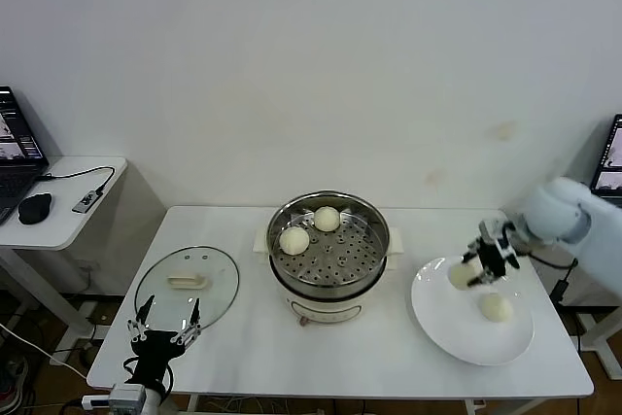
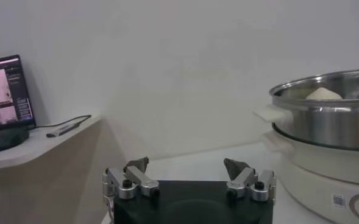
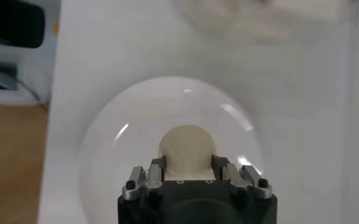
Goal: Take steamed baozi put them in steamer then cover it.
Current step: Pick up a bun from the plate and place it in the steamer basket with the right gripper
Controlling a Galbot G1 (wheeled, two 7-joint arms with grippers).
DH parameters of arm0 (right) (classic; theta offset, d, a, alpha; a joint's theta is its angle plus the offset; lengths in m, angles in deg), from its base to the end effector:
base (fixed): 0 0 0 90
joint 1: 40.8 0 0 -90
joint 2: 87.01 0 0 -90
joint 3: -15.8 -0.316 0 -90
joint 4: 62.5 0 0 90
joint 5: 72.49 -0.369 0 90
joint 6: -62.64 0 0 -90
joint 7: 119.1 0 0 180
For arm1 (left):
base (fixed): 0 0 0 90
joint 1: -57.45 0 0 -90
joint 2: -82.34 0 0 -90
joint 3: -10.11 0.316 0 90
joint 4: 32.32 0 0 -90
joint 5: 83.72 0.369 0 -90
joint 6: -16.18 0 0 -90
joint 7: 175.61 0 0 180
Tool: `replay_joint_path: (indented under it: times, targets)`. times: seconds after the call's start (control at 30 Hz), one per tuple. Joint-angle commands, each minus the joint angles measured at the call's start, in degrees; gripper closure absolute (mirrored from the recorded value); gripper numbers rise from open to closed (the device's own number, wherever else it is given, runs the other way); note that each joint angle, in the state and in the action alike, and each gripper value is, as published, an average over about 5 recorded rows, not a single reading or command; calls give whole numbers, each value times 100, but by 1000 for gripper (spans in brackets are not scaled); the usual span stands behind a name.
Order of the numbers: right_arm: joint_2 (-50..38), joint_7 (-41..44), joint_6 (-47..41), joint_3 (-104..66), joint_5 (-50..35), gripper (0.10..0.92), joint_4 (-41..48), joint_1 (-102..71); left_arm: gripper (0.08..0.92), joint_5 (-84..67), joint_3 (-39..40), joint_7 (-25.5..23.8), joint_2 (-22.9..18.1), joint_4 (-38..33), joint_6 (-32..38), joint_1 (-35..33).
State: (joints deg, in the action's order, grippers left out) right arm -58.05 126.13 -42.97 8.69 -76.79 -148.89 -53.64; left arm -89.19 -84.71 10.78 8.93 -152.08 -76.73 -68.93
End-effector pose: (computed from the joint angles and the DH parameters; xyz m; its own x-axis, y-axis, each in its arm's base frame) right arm 0.4820 -0.1199 -0.0631 -0.2774 -0.1860 0.9426 -0.9492 -0.0987 -0.2988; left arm 0.1860 0.0637 -0.2856 -0.9889 -0.0474 0.1409 -0.0179 0.9789 0.2037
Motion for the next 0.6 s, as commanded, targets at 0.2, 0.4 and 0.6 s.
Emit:
replay_joint_path:
  times: [0.2, 0.4, 0.6]
  targets:
    - [1894, -337, 159, 1411, -1174, 533, -11, 1988, 177, -21, -8, -1, -11, 19, -28, 68]
    - [2474, -612, 796, 1753, -1329, 533, 82, 1670, 177, -18, -56, 11, -25, 4, -30, 58]
    - [3050, -498, 1706, 2090, -737, 533, 522, 1576, 177, -43, -134, 16, -50, -22, -23, 36]
